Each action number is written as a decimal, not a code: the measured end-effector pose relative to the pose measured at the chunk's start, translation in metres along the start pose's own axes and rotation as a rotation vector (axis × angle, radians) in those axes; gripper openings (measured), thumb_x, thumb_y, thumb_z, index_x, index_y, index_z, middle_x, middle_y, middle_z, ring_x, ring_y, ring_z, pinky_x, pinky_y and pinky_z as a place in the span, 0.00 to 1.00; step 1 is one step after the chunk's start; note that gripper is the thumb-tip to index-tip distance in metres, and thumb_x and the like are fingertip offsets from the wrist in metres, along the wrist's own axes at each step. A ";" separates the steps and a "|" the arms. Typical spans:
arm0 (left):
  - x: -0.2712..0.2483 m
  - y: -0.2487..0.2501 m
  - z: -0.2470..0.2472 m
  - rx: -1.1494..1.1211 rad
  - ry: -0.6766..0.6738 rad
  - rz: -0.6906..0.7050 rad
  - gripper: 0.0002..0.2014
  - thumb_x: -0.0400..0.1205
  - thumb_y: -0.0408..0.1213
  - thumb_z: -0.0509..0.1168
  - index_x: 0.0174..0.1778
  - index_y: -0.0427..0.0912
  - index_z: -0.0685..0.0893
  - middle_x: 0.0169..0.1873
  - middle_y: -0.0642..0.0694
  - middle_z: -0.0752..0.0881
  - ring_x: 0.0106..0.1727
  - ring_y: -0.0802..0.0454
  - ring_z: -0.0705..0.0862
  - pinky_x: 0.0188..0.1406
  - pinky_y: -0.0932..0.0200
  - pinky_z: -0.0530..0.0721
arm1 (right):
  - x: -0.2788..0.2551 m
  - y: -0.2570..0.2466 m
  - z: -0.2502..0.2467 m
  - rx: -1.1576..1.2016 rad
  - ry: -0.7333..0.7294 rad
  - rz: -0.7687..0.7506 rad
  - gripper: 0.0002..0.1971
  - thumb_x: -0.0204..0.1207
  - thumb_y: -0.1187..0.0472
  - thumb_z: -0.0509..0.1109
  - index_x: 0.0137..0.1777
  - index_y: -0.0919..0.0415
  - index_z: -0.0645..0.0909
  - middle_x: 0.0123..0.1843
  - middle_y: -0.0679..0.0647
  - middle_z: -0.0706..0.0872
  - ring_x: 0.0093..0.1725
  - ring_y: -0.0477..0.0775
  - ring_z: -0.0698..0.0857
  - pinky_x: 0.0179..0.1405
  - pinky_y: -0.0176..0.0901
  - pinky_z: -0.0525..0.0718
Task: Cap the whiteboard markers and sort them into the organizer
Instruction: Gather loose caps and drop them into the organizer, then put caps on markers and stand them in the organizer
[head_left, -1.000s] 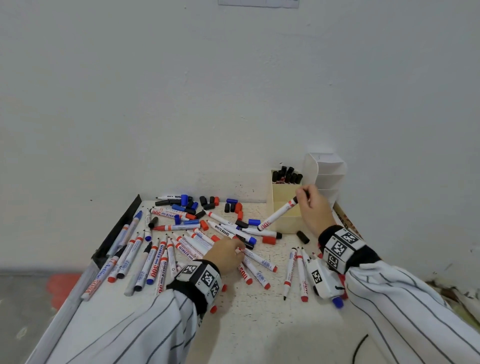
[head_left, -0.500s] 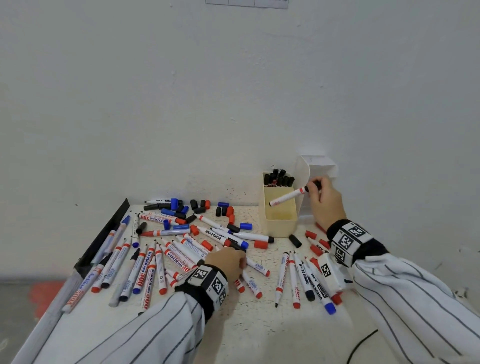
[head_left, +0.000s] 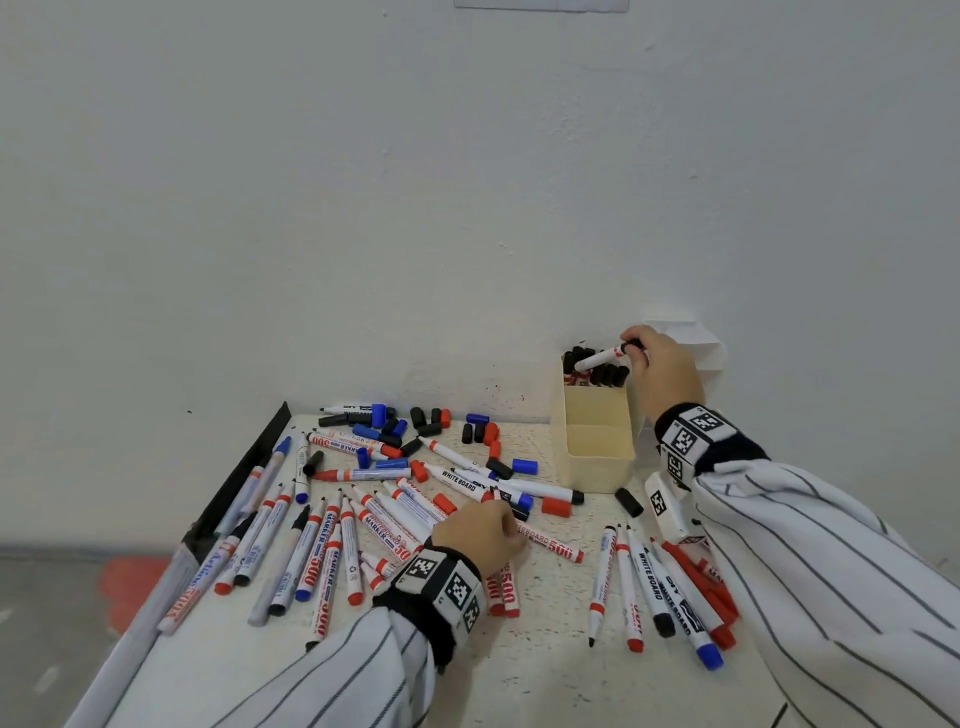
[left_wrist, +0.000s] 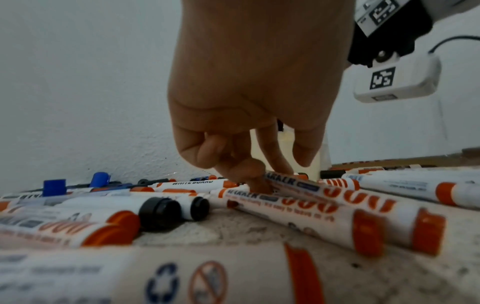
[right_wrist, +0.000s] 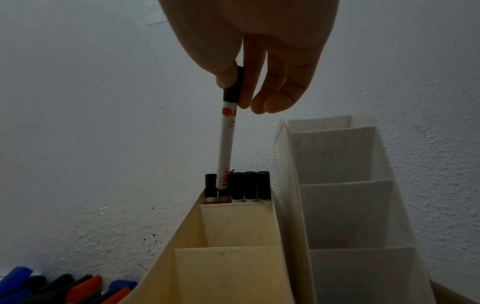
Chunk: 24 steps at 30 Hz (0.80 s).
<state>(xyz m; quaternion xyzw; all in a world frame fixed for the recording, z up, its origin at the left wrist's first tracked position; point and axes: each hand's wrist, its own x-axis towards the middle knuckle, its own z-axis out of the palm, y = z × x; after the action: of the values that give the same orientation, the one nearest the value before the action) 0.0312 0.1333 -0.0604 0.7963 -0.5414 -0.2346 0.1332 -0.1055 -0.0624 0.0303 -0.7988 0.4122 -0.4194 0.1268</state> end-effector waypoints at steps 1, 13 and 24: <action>0.000 -0.002 -0.002 -0.060 0.040 -0.005 0.07 0.80 0.49 0.64 0.48 0.51 0.79 0.48 0.51 0.84 0.47 0.55 0.84 0.51 0.59 0.84 | 0.003 0.001 0.003 -0.007 -0.026 -0.004 0.11 0.82 0.65 0.59 0.58 0.64 0.80 0.51 0.61 0.84 0.47 0.55 0.79 0.46 0.39 0.73; -0.002 -0.044 -0.032 -0.579 0.291 -0.090 0.07 0.81 0.34 0.62 0.51 0.49 0.73 0.47 0.48 0.82 0.36 0.56 0.81 0.37 0.65 0.84 | 0.024 -0.012 0.030 -0.152 -0.102 0.065 0.14 0.81 0.62 0.62 0.64 0.58 0.79 0.53 0.62 0.86 0.53 0.63 0.83 0.53 0.46 0.77; -0.004 -0.072 -0.041 -0.587 0.338 -0.178 0.13 0.83 0.35 0.60 0.62 0.51 0.70 0.41 0.49 0.81 0.30 0.55 0.76 0.31 0.62 0.80 | -0.009 -0.039 0.065 -0.139 -0.375 0.023 0.12 0.79 0.64 0.62 0.61 0.59 0.79 0.63 0.57 0.77 0.61 0.56 0.76 0.64 0.46 0.74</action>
<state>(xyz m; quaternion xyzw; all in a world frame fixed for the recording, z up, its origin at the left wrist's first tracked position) 0.1090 0.1628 -0.0579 0.7957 -0.3495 -0.2558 0.4233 -0.0360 -0.0403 0.0069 -0.8651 0.4181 -0.2323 0.1509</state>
